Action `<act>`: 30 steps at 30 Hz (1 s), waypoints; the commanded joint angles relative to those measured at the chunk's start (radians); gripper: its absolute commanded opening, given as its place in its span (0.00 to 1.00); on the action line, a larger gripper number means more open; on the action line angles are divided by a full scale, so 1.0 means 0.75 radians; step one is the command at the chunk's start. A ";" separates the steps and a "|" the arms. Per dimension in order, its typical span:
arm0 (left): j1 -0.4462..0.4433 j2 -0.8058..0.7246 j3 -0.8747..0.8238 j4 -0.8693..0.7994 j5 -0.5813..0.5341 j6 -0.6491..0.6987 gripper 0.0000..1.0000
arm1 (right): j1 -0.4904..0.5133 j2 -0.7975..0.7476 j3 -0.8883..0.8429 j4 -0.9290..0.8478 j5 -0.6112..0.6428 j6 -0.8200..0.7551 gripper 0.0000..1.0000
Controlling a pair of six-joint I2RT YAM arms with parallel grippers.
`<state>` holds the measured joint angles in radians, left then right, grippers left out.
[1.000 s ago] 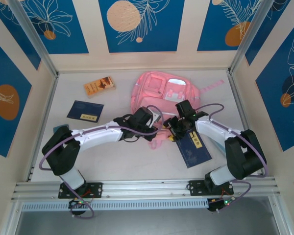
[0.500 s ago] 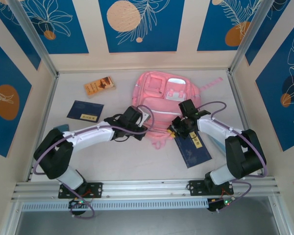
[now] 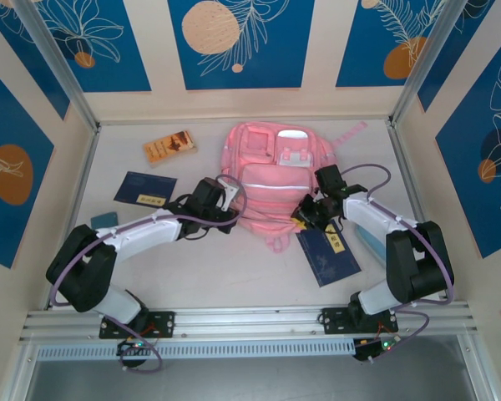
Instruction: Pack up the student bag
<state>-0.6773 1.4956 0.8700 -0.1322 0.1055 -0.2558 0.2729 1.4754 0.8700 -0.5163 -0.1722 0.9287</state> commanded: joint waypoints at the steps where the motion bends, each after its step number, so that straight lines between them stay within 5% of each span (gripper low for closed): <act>1: 0.077 -0.053 -0.031 -0.019 -0.083 -0.022 0.00 | -0.063 -0.044 0.030 -0.104 0.101 -0.172 0.15; 11: 0.177 0.006 0.004 0.057 0.003 0.048 0.00 | -0.135 -0.074 0.043 -0.139 0.034 -0.270 0.17; 17: 0.175 0.046 0.025 0.022 0.159 0.030 0.00 | -0.121 -0.151 0.067 -0.162 0.030 -0.229 0.50; 24: 0.177 0.069 0.008 -0.023 0.151 -0.071 0.38 | 0.038 -0.206 0.224 -0.351 0.347 -0.301 0.60; 30: 0.217 0.010 0.008 -0.099 0.022 -0.263 0.49 | 0.322 -0.068 0.424 -0.357 0.462 -0.523 0.59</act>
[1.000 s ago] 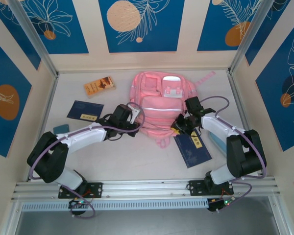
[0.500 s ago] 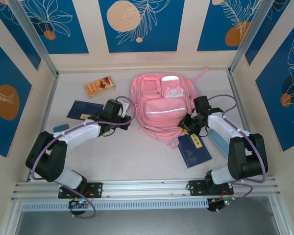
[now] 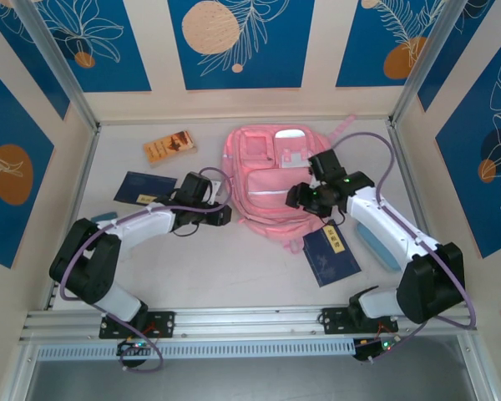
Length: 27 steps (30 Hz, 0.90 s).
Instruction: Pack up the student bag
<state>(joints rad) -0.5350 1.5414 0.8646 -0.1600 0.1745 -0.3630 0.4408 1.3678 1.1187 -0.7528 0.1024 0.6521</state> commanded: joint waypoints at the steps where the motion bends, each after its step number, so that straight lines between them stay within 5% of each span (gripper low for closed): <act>1: 0.033 -0.070 0.010 -0.084 -0.109 -0.148 0.50 | 0.153 0.136 0.152 -0.044 0.103 -0.198 0.59; 5: 0.060 -0.134 -0.008 -0.213 -0.295 -0.220 0.54 | 0.318 0.395 0.380 -0.067 0.129 -0.329 0.58; 14: 0.184 -0.306 -0.120 -0.335 -0.353 -0.350 0.65 | 0.459 0.915 0.850 -0.181 0.245 -0.396 0.53; 27: 0.219 -0.417 -0.159 -0.360 -0.294 -0.304 0.70 | 0.508 1.082 0.942 -0.348 0.542 -0.401 0.40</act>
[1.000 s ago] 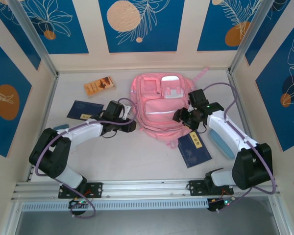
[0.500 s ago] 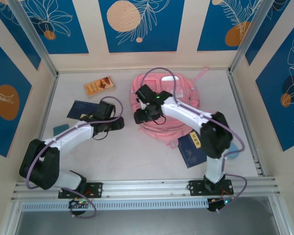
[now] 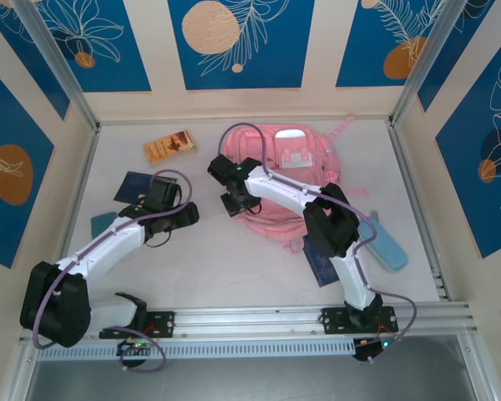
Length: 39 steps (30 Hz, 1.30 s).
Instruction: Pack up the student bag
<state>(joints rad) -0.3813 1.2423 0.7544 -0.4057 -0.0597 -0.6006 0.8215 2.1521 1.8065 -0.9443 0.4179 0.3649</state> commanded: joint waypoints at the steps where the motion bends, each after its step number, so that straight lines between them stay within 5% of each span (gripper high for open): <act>1: 0.013 -0.016 -0.010 -0.032 0.019 0.017 0.70 | 0.001 0.034 0.026 -0.102 0.139 -0.015 0.38; 11: 0.013 0.000 -0.020 0.034 0.137 0.051 0.70 | -0.016 -0.032 0.019 -0.100 0.017 0.023 0.00; 25: -0.090 0.079 -0.091 0.488 0.580 0.157 0.68 | -0.103 -0.297 -0.085 0.018 -0.322 0.112 0.00; 32: -0.297 0.219 -0.100 0.784 0.560 0.363 0.63 | -0.147 -0.350 -0.111 0.047 -0.455 0.149 0.00; 39: -0.346 0.371 -0.114 1.052 0.576 0.378 0.59 | -0.202 -0.388 -0.148 0.089 -0.588 0.192 0.00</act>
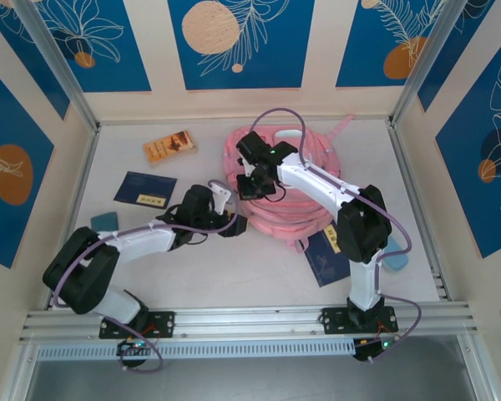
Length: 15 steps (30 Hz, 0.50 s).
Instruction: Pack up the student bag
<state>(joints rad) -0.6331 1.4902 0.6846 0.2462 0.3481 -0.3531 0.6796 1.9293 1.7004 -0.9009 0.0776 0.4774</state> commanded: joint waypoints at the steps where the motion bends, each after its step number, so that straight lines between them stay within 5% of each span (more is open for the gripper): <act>1: -0.014 0.059 -0.031 0.229 0.031 0.041 0.57 | -0.021 -0.095 -0.011 0.038 -0.150 0.049 0.00; 11: -0.054 0.152 -0.118 0.583 0.042 0.114 0.51 | -0.095 -0.112 -0.028 0.091 -0.308 0.134 0.00; 15: -0.071 0.181 -0.087 0.564 0.042 0.167 0.49 | -0.114 -0.118 -0.038 0.113 -0.354 0.158 0.00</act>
<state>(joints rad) -0.6704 1.6081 0.6067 0.6086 0.3527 -0.2836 0.6010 1.8996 1.6730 -0.8577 -0.1017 0.5625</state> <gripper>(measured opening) 0.490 0.047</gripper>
